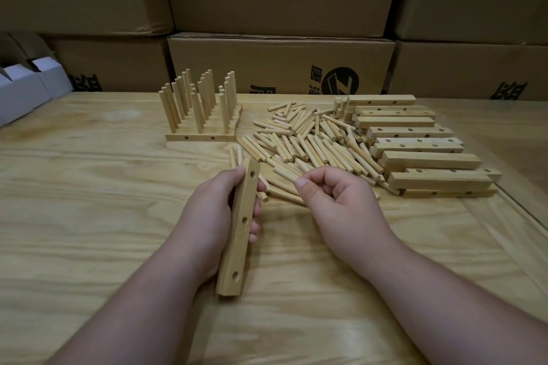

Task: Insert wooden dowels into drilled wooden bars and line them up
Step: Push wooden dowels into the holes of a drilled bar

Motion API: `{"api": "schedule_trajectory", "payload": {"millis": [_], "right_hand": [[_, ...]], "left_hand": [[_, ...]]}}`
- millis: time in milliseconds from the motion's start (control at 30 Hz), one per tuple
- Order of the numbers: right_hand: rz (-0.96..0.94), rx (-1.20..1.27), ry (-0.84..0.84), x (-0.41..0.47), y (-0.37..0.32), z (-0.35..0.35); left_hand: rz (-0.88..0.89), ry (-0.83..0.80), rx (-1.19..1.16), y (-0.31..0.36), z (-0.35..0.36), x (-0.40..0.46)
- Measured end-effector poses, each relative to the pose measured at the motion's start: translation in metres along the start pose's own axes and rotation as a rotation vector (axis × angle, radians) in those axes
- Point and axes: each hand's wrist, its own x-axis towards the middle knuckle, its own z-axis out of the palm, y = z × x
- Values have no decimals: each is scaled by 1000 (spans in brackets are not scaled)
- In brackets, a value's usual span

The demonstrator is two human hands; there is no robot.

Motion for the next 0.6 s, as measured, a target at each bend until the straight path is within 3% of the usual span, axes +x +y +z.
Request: {"api": "schedule_trajectory", "payload": {"millis": [200,367,500,600], "right_hand": [[-40,38,8,-1,1,0],[-86,75,14,-2,0,0],[-126,41,13,-3,-4,-3],[-169,-119,-23,-3,-5,-7]], "left_hand": [[41,-8,-117,0,0,2],[188,12,66,2,8,5],[152,-5,108,1,7,5],[93,-25,89,4,4,6]]}}
